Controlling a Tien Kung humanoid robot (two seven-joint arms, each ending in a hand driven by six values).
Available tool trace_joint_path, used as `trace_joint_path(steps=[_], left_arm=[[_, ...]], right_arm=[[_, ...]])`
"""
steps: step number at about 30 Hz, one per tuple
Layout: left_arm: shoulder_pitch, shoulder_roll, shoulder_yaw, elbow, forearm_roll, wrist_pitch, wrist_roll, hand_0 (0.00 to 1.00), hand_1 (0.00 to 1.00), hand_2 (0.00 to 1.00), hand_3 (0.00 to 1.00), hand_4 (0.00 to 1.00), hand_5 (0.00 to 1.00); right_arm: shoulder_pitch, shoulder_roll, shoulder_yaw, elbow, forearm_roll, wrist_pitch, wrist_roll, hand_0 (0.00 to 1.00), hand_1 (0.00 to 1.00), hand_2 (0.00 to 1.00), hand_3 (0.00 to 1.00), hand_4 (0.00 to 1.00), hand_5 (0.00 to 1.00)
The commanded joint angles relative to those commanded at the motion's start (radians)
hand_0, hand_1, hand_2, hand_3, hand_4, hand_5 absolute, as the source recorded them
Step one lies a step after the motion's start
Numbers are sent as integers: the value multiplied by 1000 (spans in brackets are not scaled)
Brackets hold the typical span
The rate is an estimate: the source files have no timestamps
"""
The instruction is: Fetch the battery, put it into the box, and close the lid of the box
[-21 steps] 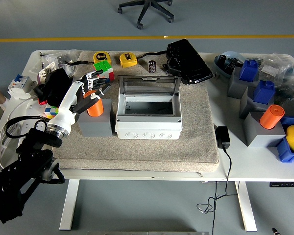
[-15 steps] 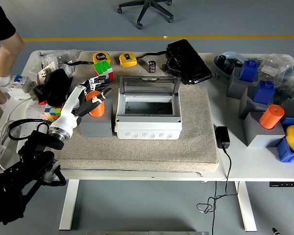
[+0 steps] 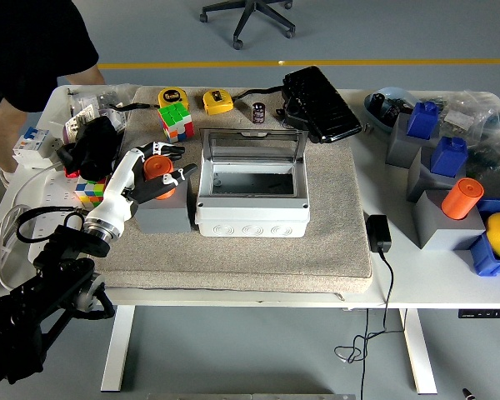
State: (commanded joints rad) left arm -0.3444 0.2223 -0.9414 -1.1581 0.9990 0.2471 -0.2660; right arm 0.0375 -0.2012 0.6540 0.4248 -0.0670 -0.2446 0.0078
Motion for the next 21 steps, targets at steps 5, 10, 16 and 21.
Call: trace_joint_path(steps=[5,10,16,21], left_arm=[[-1,2,-21,-9,-2,-1,-4,739,703,680,542,998,279],[-4,3,-22,-13,1,-5,2,736,698,663,551,998,252],[-3,-2,-10,2,-3,-9,8,730,695,657,553,998,242],[-7,-3,0,8,-8,-16,21,653,625,623,555,998,237]], right_arm=[[-1,0,-3,-1,1,0,1,602,611,646,562,998,607],[-1,0,-5,-2,3,1,0,602,611,646,562,998,607],[1,1,-3,-1,3,0,3,600,611,646,563,998,607],[0,0,-4,-1,4,0,2,600,611,645,563,998,607]])
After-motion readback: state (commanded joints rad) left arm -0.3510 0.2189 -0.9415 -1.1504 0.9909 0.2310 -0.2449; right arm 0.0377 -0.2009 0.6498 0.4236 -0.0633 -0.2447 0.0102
